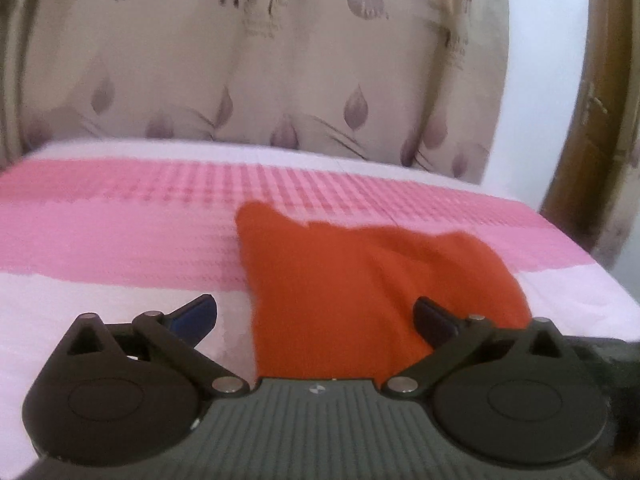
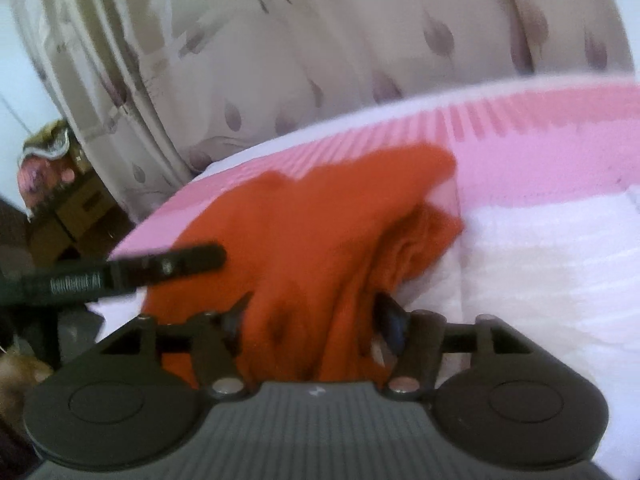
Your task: Fold small clothes
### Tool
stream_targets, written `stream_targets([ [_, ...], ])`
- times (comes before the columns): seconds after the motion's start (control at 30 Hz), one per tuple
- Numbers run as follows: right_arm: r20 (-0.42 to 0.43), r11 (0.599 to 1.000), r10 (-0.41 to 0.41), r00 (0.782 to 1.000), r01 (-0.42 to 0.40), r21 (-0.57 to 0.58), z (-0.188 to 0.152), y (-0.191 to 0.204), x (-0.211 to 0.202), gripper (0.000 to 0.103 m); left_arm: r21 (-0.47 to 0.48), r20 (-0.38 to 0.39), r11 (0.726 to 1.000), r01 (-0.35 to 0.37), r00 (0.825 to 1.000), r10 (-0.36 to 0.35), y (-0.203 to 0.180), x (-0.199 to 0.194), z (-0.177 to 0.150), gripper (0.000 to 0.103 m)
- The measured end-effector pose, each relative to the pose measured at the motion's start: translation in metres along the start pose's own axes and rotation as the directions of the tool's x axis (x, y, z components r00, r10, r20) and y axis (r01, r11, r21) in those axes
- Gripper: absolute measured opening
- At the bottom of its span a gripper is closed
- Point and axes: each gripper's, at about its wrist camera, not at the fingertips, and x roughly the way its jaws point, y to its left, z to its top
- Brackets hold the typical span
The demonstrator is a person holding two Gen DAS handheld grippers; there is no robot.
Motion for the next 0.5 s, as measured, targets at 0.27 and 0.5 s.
stream_targets([
  [0.27,0.170,0.994,-0.061,0.984,0.075,-0.076,-0.017,0.022,-0.046,0.087,0.079,0.138,0.976,-0.203,0.972,0.191,-0.026,-0.025,0.004,0.103],
  [0.5,0.250,0.987,-0.114,0.962,0.139,-0.085,-0.020,0.033,-0.074,0.098,0.091,0.280,0.943,-0.320,0.917,0.284,-0.048,-0.057,0.014,0.103],
])
